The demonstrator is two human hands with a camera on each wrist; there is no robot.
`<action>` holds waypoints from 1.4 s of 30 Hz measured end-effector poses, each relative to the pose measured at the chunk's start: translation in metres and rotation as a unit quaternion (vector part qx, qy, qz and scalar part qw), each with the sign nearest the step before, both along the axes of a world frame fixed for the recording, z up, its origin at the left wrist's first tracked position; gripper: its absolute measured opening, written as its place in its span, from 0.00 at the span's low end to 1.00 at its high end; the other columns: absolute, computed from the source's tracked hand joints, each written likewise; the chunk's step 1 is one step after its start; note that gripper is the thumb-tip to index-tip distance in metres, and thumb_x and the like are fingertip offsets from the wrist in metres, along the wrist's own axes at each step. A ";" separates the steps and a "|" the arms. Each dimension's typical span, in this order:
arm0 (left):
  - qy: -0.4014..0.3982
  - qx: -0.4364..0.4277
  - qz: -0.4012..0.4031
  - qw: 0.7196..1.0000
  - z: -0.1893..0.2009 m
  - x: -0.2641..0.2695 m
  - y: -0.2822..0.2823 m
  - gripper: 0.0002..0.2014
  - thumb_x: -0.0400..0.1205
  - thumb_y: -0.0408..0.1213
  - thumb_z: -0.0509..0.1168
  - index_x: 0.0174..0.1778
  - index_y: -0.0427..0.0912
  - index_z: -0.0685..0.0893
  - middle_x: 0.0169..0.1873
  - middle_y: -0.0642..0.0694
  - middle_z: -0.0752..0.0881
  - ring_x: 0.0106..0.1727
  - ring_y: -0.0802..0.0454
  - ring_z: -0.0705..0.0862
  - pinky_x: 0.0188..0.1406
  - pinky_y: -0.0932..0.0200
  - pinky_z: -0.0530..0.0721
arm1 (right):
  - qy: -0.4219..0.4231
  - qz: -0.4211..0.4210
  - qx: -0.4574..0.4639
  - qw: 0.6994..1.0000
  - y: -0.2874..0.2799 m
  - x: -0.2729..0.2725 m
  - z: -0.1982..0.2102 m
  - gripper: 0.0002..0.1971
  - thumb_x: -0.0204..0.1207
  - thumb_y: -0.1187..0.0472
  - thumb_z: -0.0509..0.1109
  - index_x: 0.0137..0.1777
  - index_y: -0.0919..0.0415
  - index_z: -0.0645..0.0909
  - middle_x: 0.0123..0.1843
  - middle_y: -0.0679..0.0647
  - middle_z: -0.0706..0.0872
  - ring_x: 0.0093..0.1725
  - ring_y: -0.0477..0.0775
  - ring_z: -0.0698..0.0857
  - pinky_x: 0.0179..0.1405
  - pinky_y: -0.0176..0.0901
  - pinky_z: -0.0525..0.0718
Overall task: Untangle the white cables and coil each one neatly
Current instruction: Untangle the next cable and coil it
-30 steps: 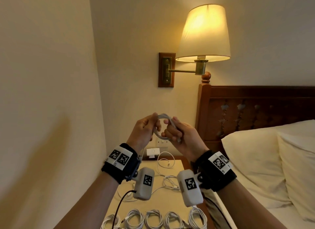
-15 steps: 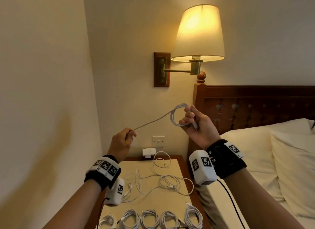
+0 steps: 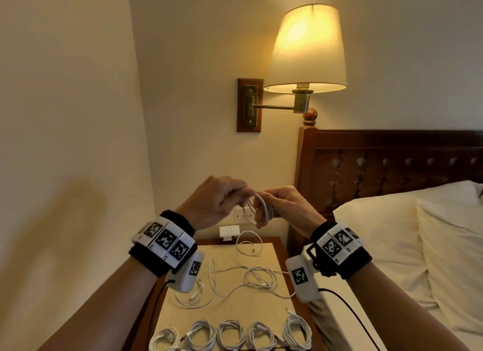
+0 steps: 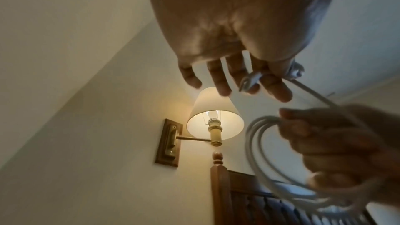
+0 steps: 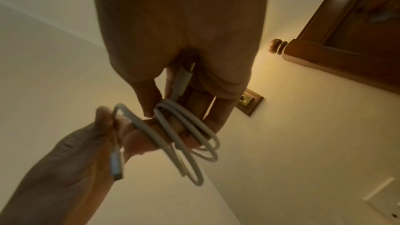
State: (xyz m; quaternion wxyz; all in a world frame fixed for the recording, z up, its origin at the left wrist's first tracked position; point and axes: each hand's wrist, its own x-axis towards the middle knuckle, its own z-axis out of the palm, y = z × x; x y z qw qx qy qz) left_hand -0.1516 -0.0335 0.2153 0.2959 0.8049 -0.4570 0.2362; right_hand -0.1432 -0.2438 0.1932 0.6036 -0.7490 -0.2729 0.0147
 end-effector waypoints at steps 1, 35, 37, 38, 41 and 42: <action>-0.063 0.018 0.049 0.997 0.000 0.006 0.003 0.18 0.85 0.56 0.55 0.39 0.52 0.83 0.36 0.57 0.81 0.40 0.55 0.76 0.40 0.51 0.75 | -0.004 0.001 -0.007 1.000 0.000 0.000 -0.001 0.19 0.80 0.49 0.64 0.49 0.66 0.86 0.37 0.62 0.89 0.33 0.56 0.87 0.44 0.50 0.86; 0.640 -0.371 -0.136 0.659 -0.019 0.005 -0.012 0.19 0.85 0.50 0.55 0.40 0.43 0.85 0.47 0.43 0.86 0.58 0.46 0.80 0.58 0.42 0.74 | -0.009 -0.110 0.017 0.994 0.024 0.012 0.016 0.19 0.89 0.51 0.53 0.41 0.59 0.78 0.35 0.59 0.75 0.36 0.59 0.73 0.40 0.52 0.74; 0.640 -0.367 -0.130 0.663 -0.012 0.002 -0.014 0.17 0.81 0.53 0.58 0.39 0.43 0.82 0.45 0.42 0.85 0.58 0.44 0.80 0.62 0.39 0.71 | -0.008 -0.112 0.023 0.993 0.022 0.014 0.017 0.19 0.89 0.52 0.53 0.41 0.59 0.78 0.30 0.51 0.73 0.30 0.50 0.72 0.34 0.43 0.72; 0.612 -0.355 -0.095 0.700 -0.010 0.001 -0.016 0.16 0.79 0.54 0.62 0.42 0.44 0.82 0.45 0.43 0.84 0.56 0.45 0.80 0.62 0.39 0.72 | -0.011 -0.111 0.025 0.993 0.022 0.015 0.017 0.19 0.89 0.52 0.53 0.41 0.59 0.78 0.28 0.48 0.72 0.27 0.46 0.70 0.31 0.40 0.70; 0.490 -0.276 0.044 0.826 -0.005 -0.001 -0.025 0.19 0.80 0.55 0.65 0.52 0.42 0.85 0.46 0.45 0.84 0.53 0.46 0.81 0.61 0.42 0.77 | 0.012 -0.083 0.043 0.996 0.021 0.014 0.019 0.22 0.88 0.47 0.53 0.39 0.59 0.77 0.26 0.44 0.71 0.25 0.43 0.69 0.30 0.37 0.71; 0.457 -0.245 0.073 0.852 -0.004 0.000 -0.025 0.20 0.81 0.56 0.63 0.51 0.41 0.85 0.46 0.44 0.85 0.53 0.47 0.82 0.61 0.42 0.78 | 0.026 -0.061 0.044 0.997 0.019 0.011 0.019 0.23 0.87 0.44 0.53 0.38 0.58 0.76 0.26 0.45 0.70 0.25 0.44 0.69 0.29 0.37 0.71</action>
